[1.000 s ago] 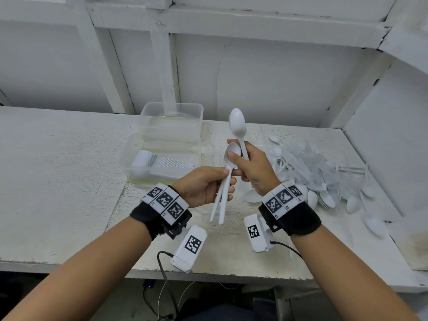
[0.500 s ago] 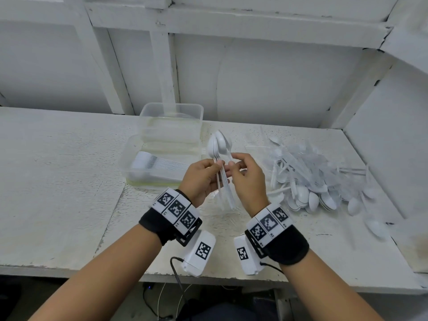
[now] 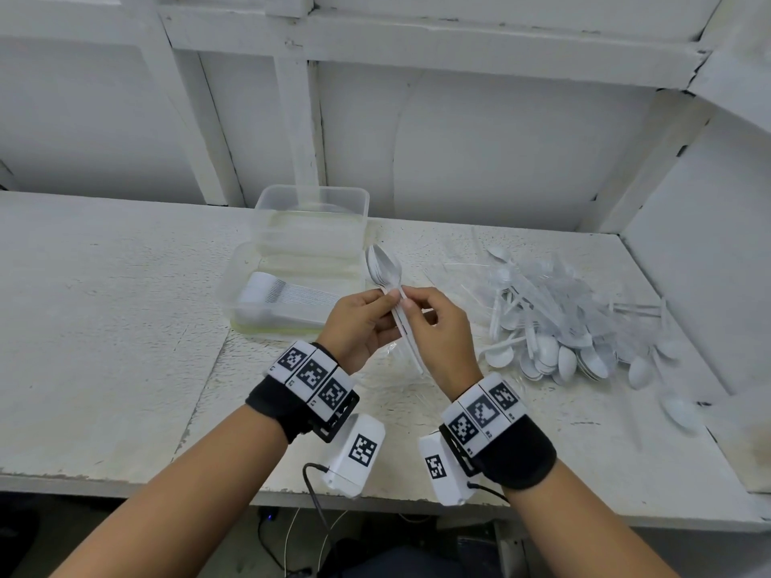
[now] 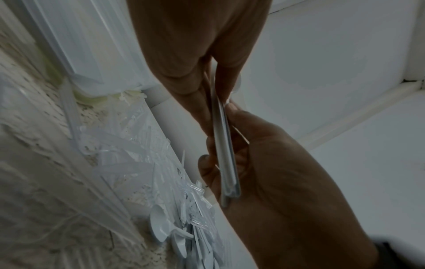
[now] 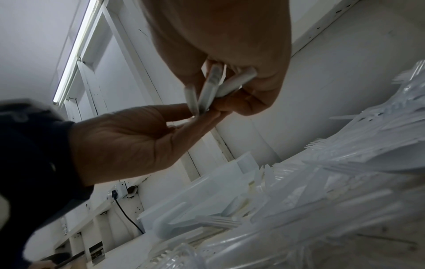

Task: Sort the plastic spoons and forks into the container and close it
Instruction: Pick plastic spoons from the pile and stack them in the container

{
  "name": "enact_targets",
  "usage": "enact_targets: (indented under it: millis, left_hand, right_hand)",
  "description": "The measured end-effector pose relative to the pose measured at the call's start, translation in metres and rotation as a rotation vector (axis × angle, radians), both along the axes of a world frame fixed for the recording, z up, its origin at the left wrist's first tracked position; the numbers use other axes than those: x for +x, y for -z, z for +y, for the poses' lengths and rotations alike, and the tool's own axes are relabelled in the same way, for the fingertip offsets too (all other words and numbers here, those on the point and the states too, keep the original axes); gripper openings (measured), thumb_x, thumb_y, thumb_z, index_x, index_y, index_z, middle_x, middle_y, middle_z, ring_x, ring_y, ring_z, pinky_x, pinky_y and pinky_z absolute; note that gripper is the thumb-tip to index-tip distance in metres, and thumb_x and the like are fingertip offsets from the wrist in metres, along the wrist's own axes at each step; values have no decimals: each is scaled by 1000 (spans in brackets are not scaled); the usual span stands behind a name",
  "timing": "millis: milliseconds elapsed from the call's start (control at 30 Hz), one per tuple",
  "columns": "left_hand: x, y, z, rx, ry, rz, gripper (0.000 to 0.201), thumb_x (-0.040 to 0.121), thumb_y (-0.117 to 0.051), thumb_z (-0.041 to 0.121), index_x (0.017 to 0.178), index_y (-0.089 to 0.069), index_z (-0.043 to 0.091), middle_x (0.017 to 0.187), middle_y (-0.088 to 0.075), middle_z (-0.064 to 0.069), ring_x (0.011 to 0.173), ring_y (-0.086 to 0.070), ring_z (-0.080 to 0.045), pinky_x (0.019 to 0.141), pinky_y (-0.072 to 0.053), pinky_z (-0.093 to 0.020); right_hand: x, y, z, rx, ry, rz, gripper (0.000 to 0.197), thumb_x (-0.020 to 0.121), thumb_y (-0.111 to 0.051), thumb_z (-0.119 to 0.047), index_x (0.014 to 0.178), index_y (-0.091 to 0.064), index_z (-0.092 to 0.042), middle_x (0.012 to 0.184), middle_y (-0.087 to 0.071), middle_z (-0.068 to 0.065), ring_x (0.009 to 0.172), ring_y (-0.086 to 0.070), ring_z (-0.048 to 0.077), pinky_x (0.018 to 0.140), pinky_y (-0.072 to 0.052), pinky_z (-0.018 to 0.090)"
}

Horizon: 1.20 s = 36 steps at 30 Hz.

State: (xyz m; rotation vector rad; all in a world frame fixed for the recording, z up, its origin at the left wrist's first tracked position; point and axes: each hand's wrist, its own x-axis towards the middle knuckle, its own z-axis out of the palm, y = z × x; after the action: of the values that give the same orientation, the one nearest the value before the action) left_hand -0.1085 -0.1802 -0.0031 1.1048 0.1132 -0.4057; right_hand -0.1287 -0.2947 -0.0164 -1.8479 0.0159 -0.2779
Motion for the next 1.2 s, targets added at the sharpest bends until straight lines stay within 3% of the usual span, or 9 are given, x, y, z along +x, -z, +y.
enact_targets:
  millis: [167,267,433,633,767,900,1033,1100,1200]
  left_hand:
    - [-2,-1,3,-20,25,-2,19,94,-50,11,98,-64,-2,86,-72,-12,79,-71,-21,72,-58,-27]
    - [-2,0,3,2,-4,7,15,92,-53,10,95,-63,0,85,-72,-11,75,-71,-18,69,-58,-26]
    - [-1,2,3,2,-33,15,12,92,-55,11,93,-63,2,87,-72,-9,79,-71,-17,72,-58,-27]
    - [-1,3,3,10,-8,-3,18,91,-56,13,97,-66,-1,86,-72,-11,76,-71,-19,71,-58,-26]
    - [0,3,2,22,2,0,19,90,-57,16,96,-67,1,87,-73,-10,81,-71,-19,77,-57,-28]
    - [1,2,5,43,46,6,19,90,-57,20,94,-68,5,92,-73,-8,91,-70,-20,84,-56,-31]
    - [4,2,7,133,59,1,27,88,-60,29,97,-69,5,100,-72,-9,94,-68,-19,87,-53,-34]
    - [5,1,7,145,42,7,27,87,-60,29,95,-69,6,97,-72,-8,89,-68,-17,83,-54,-34]
    - [9,1,11,187,21,12,22,87,-61,30,89,-70,11,93,-71,-2,88,-65,-15,83,-53,-35]
  right_hand:
    - [-1,1,-3,-96,15,-57,21,93,-54,-14,110,-66,-16,103,-52,1,87,-50,-6,72,-36,-2]
    - [-1,2,-3,-131,55,-75,23,94,-52,-12,113,-64,-14,100,-58,1,82,-52,-1,71,-38,0]
    - [-1,-2,-4,-26,96,-83,22,94,-50,-9,114,-58,-14,84,-59,-8,76,-55,-8,68,-39,1]
    - [-2,1,2,-134,30,-111,19,95,-49,-12,107,-64,-11,100,-64,-1,93,-58,9,80,-46,17]
    - [1,5,0,-181,24,-158,19,94,-52,-13,107,-66,-11,105,-56,5,88,-50,-5,74,-39,3]
    - [1,3,-3,-179,-19,-136,20,93,-56,-14,109,-67,-14,106,-55,3,86,-50,-7,73,-38,1]
    - [-1,-3,-4,-165,-129,-51,26,91,-58,-20,117,-59,-21,102,-60,-8,93,-56,1,77,-43,7]
    - [-2,-6,-3,-175,-195,10,31,91,-56,-18,122,-52,-22,92,-58,-17,86,-60,6,74,-49,19]
    - [1,-8,-4,-316,-220,-24,32,95,-50,-16,126,-50,-21,80,-54,-19,74,-57,5,70,-46,22]
